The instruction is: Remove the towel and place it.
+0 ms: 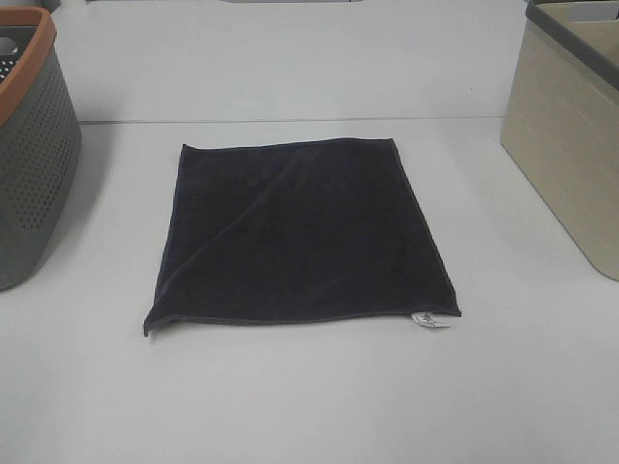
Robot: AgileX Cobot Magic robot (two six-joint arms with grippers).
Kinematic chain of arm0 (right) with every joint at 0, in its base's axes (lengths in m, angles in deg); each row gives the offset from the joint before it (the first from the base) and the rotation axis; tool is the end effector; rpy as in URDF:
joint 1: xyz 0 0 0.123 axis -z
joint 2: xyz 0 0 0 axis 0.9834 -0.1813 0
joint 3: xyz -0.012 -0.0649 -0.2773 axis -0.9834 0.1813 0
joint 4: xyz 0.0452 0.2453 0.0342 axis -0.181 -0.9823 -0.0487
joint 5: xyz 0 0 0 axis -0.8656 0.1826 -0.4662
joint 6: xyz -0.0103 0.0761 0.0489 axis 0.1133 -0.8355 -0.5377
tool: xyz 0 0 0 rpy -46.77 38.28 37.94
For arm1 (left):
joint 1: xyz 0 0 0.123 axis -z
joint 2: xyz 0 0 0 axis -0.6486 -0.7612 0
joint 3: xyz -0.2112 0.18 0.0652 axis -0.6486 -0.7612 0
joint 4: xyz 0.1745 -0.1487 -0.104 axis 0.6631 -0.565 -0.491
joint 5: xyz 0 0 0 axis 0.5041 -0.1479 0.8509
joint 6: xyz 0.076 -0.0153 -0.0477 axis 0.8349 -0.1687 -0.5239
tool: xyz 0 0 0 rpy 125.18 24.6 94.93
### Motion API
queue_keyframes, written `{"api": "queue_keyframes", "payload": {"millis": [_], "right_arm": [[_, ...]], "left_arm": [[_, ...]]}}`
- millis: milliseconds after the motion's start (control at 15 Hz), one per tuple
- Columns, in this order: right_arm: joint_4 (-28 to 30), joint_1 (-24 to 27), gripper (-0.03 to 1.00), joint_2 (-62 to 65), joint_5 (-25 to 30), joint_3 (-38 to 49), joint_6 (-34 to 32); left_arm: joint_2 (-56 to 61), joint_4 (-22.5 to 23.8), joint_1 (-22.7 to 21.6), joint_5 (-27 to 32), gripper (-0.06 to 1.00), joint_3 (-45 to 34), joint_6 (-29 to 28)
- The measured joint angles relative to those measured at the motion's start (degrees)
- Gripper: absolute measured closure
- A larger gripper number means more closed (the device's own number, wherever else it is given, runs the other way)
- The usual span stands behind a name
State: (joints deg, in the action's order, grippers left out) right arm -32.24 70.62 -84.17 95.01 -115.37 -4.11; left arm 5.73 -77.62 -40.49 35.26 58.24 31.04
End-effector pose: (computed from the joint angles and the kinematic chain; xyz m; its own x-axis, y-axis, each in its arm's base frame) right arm -0.0067 0.0052 0.2781 -0.4321 -0.1187 -0.8940 -0.2363 0.9716 -0.0147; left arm -0.0066 0.0000 0.2810 -0.4338 -0.0144 -0.9009 -0.0071 0.9999 -0.0125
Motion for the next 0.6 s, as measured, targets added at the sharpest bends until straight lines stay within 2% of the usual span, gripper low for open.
{"api": "queue_keyframes", "payload": {"millis": [600], "right_arm": [[0.0, 0.0, 0.2, 0.0, 0.0, 0.0, 0.0]], "left_arm": [[0.0, 0.0, 0.0, 0.0, 0.13, 0.0, 0.0]]}}
